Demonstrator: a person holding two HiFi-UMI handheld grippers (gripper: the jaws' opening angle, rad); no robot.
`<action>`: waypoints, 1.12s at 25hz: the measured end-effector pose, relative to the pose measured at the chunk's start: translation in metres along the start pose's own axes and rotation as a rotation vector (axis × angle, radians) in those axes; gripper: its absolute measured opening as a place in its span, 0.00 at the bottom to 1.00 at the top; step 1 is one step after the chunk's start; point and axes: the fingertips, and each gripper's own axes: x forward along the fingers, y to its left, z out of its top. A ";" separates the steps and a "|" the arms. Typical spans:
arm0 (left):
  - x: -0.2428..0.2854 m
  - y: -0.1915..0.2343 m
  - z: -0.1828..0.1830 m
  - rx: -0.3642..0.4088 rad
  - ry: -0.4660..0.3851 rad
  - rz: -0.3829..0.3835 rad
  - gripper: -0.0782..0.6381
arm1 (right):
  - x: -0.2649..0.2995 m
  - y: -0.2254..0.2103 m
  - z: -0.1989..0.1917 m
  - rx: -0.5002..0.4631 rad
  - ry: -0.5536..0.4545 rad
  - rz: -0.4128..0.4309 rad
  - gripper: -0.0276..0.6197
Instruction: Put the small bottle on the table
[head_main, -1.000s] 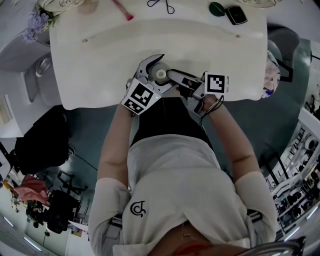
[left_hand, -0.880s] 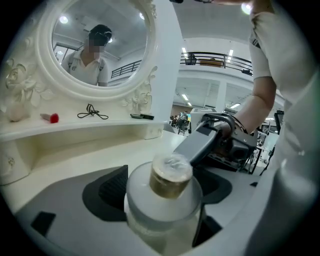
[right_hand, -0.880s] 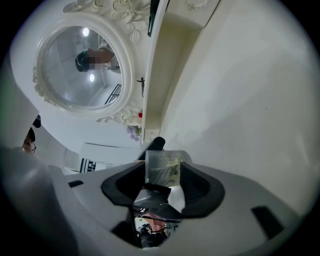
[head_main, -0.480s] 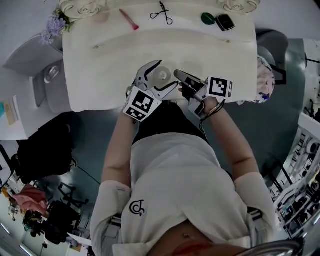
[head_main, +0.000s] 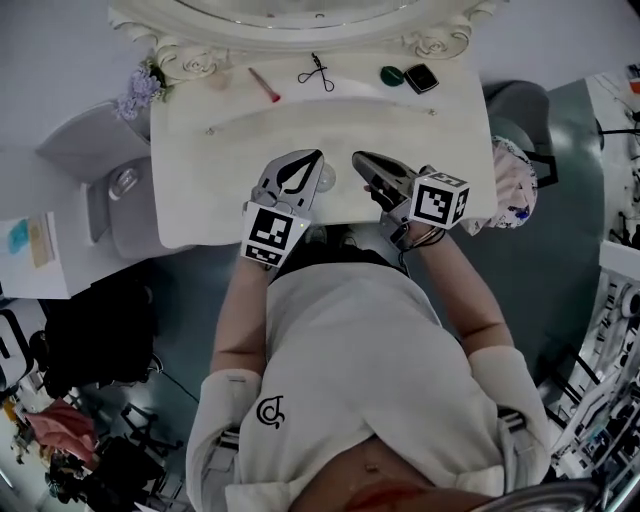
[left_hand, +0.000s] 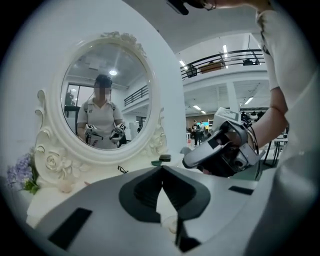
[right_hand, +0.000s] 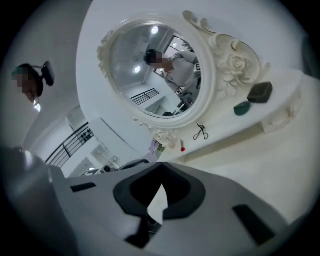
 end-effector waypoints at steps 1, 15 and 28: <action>-0.002 0.003 0.007 0.006 -0.010 0.010 0.13 | 0.000 0.006 0.004 -0.062 0.000 0.001 0.05; -0.037 0.047 0.093 0.033 -0.122 0.196 0.13 | -0.024 0.062 0.082 -0.611 -0.219 -0.136 0.05; -0.054 0.057 0.105 0.002 -0.161 0.241 0.13 | -0.027 0.060 0.092 -0.823 -0.268 -0.225 0.05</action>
